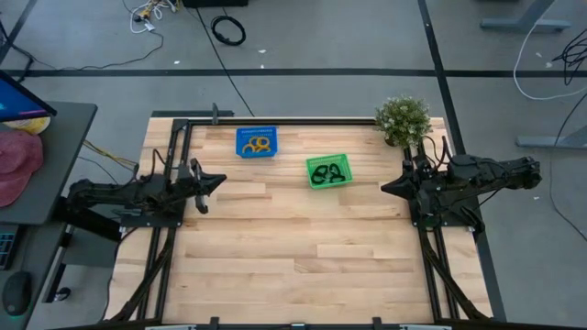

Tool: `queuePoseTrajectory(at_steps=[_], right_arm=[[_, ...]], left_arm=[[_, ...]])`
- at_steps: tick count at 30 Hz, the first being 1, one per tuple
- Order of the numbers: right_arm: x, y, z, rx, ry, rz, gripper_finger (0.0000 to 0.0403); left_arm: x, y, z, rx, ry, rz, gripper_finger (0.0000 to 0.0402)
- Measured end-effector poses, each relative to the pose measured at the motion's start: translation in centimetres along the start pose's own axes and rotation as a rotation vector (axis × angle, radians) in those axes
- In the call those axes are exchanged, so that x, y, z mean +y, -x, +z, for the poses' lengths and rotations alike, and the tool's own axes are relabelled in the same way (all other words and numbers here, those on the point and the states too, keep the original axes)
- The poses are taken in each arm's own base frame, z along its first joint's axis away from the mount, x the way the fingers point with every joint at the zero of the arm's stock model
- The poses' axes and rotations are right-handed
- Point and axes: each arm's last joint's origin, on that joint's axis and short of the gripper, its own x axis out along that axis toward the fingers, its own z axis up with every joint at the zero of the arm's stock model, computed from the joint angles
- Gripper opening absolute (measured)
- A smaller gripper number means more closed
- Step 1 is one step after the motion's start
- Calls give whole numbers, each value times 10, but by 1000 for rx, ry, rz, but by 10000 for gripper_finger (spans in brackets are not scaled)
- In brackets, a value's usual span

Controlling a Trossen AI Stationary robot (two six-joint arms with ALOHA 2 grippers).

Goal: Sort spring keychains
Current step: Return to Home Position

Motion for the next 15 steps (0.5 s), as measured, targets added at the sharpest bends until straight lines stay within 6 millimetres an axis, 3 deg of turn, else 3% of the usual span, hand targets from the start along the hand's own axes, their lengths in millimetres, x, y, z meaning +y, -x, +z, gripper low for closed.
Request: queuePoseTrajectory(at_steps=[5, 15], right_arm=[[0, 0, 0, 0, 0, 0, 7], [-2, 0, -2, 25, 132, -14, 7]], left_arm=[[0, 0, -1, 7, -13, 0, 3], [-6, 1, -5, 77, -91, -226, 4]])
